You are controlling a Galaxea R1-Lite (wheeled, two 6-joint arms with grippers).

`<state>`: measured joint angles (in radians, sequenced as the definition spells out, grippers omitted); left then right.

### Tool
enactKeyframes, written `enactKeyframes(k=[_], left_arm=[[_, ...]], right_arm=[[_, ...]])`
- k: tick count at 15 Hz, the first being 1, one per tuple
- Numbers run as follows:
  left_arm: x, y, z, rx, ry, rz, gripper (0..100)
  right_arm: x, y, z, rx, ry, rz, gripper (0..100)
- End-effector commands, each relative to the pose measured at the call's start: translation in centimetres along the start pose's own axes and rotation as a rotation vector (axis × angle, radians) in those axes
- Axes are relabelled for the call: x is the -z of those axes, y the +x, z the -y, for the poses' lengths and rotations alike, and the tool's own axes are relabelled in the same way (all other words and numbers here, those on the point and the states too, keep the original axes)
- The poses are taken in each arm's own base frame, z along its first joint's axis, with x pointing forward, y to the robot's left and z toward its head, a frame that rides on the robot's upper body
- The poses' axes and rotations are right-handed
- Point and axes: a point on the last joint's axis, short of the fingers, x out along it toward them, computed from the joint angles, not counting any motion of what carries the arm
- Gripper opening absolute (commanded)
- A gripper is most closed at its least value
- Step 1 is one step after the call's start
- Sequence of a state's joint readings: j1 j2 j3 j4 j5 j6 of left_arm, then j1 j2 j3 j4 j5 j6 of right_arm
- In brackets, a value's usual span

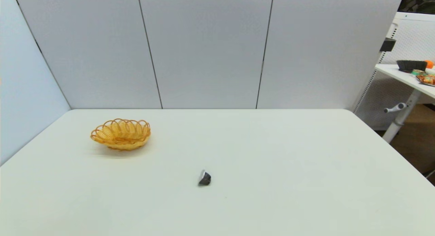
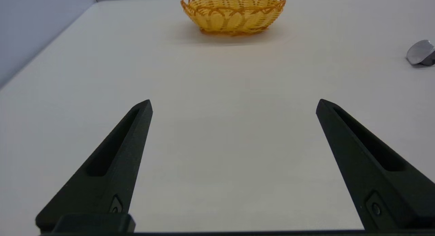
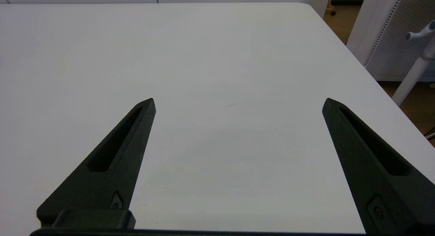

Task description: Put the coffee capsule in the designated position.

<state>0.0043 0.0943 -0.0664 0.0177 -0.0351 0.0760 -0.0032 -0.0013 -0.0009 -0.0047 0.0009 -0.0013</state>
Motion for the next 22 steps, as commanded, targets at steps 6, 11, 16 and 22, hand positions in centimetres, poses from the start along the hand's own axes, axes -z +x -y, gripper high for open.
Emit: enactKeyframes(k=[6, 11, 16, 22], left_arm=[[-17.6, 11.5, 0.9, 0.416, 0.402, -0.46, 100], [-19.3, 20.8, 6.7, 0.596, 0.389, -0.563, 100], [-16.5, 23.8, 15.5, 0.636, 0.124, -0.8, 100], [-13.6, 23.4, 20.7, 0.373, 0.15, -0.87, 100]], right_arm=[[0.0, 0.0, 0.0, -0.001, 0.0, -0.002, 100], [0.0, 0.0, 0.0, -0.001, 0.0, -0.001, 100], [0.0, 0.0, 0.0, -0.001, 0.0, -0.001, 100], [0.0, 0.0, 0.0, -0.001, 0.0, -0.001, 100]])
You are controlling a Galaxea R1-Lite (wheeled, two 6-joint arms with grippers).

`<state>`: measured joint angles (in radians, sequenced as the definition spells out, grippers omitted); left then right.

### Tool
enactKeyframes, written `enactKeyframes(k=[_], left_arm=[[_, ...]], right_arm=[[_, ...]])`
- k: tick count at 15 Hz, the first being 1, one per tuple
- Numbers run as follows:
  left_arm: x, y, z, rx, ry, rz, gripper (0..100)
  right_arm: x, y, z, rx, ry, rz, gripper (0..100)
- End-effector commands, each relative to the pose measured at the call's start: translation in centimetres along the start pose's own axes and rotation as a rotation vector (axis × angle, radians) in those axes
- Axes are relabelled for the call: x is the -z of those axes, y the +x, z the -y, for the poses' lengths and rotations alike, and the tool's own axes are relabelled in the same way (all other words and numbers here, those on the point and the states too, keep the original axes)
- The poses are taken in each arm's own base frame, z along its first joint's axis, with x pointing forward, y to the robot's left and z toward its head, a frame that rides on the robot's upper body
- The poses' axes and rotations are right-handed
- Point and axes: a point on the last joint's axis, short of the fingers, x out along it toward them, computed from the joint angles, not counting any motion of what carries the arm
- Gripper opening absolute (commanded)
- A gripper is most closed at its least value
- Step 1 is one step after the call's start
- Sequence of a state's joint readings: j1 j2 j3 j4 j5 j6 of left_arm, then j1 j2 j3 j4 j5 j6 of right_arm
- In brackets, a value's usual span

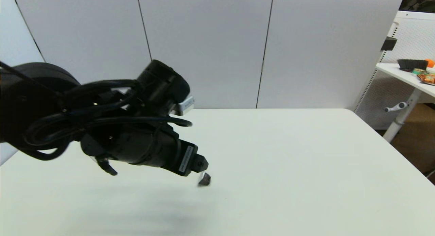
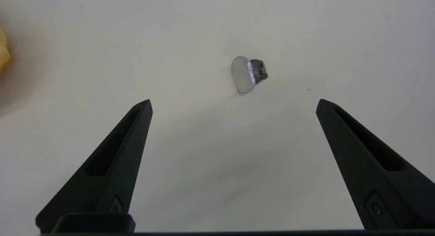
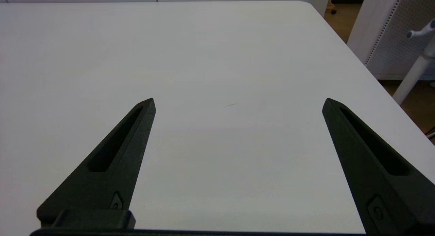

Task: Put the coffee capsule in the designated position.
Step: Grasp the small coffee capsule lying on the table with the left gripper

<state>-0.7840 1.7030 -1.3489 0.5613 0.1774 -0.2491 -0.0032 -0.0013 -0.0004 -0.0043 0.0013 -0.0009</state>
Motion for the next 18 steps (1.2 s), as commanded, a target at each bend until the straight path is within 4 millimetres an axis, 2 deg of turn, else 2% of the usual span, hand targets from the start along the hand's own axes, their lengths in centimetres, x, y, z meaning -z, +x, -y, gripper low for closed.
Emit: enactKeyframes(k=[1, 4, 7, 10, 14, 18], left_arm=[[0.5, 3.1, 1.9, -0.104, -0.024, -0.052, 100], [0.5, 4.8, 2.5, -0.209, -0.013, -0.047, 100], [0.3, 6.1, 3.1, -0.219, -0.02, -0.058, 100], [0.7, 6.6, 4.4, -0.207, -0.034, -0.07, 100], [1.1, 7.1, 4.9, -0.241, -0.059, -0.069, 100], [1.5, 8.2, 5.5, -0.274, -0.162, -0.067, 100]], right_arm=[[0.0, 0.0, 0.0, 0.0, -0.001, -0.001, 100], [0.0, 0.0, 0.0, 0.0, -0.001, -0.001, 100], [0.0, 0.0, 0.0, 0.0, -0.001, 0.0, 100], [0.0, 0.0, 0.0, 0.0, -0.001, -0.001, 100], [0.0, 0.0, 0.0, 0.0, -0.001, -0.001, 100], [0.0, 0.0, 0.0, 0.0, -0.001, -0.001, 100]])
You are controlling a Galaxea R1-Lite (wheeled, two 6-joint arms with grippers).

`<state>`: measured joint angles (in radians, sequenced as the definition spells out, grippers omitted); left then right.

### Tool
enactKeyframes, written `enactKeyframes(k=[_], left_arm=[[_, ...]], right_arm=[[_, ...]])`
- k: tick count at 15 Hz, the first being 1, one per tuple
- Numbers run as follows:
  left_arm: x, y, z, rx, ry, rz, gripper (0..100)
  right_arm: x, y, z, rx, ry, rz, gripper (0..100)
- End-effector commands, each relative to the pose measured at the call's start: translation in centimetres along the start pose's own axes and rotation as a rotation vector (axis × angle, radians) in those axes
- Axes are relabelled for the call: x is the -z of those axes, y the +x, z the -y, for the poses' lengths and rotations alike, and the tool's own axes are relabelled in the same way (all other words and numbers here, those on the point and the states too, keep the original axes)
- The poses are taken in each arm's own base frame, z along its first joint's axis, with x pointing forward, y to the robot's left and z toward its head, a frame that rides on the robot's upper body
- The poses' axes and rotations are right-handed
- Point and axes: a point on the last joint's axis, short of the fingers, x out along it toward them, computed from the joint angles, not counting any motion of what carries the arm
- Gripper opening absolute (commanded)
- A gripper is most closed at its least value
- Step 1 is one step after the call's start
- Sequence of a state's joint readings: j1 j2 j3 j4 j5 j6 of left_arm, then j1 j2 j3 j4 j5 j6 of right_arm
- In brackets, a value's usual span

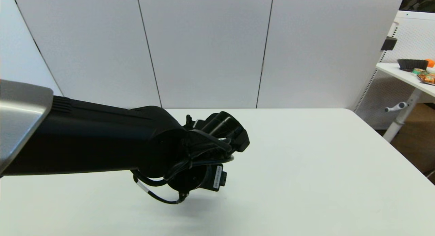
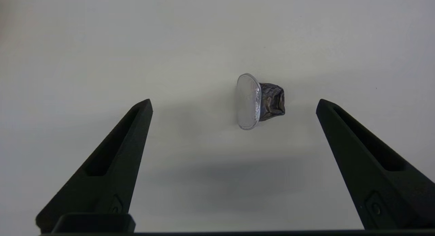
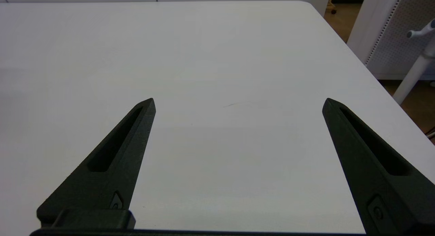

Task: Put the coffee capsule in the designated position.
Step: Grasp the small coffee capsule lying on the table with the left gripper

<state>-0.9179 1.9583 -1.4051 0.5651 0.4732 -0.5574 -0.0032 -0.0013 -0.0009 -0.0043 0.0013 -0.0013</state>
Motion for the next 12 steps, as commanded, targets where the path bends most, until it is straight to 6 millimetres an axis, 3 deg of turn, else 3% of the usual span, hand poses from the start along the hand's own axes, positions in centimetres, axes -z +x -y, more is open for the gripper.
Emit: enactKeyframes(k=[1, 12], left_arm=[[0.3, 0.6, 0.4, -0.004, -0.029, -0.02, 100], [-0.5, 1.8, -1.1, 0.03, -0.068, -0.078, 100]], right_arm=[[0.0, 0.0, 0.0, 0.0, 0.0, -0.002, 100], [0.0, 0.0, 0.0, 0.0, 0.0, -0.002, 100]])
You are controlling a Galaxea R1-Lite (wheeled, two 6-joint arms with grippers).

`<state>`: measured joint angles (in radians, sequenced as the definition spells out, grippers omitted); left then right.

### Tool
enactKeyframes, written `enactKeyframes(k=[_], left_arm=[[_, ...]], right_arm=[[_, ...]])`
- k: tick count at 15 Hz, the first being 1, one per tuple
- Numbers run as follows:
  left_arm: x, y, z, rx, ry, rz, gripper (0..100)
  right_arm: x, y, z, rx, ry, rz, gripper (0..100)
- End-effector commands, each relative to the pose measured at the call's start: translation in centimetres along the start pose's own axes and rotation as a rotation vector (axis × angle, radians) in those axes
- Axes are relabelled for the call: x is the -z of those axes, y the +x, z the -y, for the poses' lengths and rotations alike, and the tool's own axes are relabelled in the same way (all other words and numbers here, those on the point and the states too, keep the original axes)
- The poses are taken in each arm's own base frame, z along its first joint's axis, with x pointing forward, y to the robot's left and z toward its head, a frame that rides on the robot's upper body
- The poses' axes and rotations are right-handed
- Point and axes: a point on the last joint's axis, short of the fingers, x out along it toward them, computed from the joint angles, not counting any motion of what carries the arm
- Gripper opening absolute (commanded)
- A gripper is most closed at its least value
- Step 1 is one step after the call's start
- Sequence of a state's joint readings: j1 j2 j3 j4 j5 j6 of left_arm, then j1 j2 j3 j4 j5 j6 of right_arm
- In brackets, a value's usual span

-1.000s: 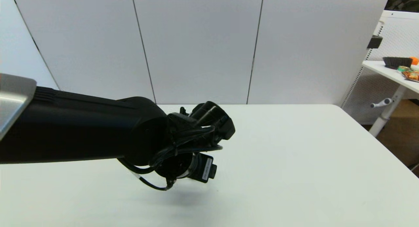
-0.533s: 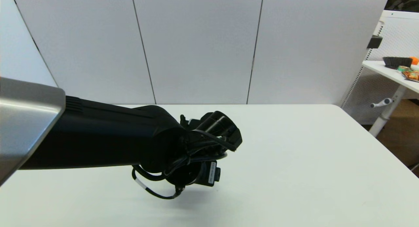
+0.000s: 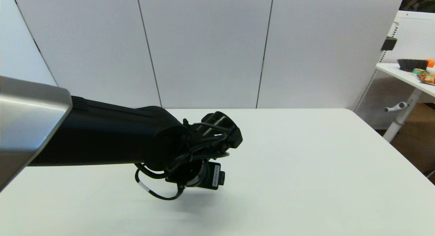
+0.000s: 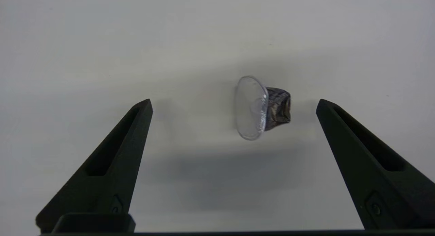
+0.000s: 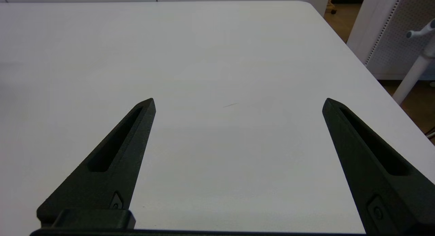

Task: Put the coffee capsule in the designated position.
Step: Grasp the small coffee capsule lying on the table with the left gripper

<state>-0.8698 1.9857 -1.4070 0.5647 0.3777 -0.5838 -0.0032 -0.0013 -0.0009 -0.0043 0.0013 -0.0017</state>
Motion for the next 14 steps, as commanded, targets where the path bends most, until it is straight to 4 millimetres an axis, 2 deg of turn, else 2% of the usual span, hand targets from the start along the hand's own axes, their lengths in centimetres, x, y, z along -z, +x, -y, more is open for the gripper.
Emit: enactKeyframes(k=[1, 14], left_arm=[[-0.28, 0.26, -0.53, -0.014, -0.018, -0.003, 100], [-0.12, 0.75, -0.54, -0.023, -0.032, -0.019, 100]], right_arm=[[-0.03, 0.0, 0.0, 0.0, 0.0, 0.0, 100], [0.02, 0.02, 0.0, 0.0, 0.0, -0.002, 100]])
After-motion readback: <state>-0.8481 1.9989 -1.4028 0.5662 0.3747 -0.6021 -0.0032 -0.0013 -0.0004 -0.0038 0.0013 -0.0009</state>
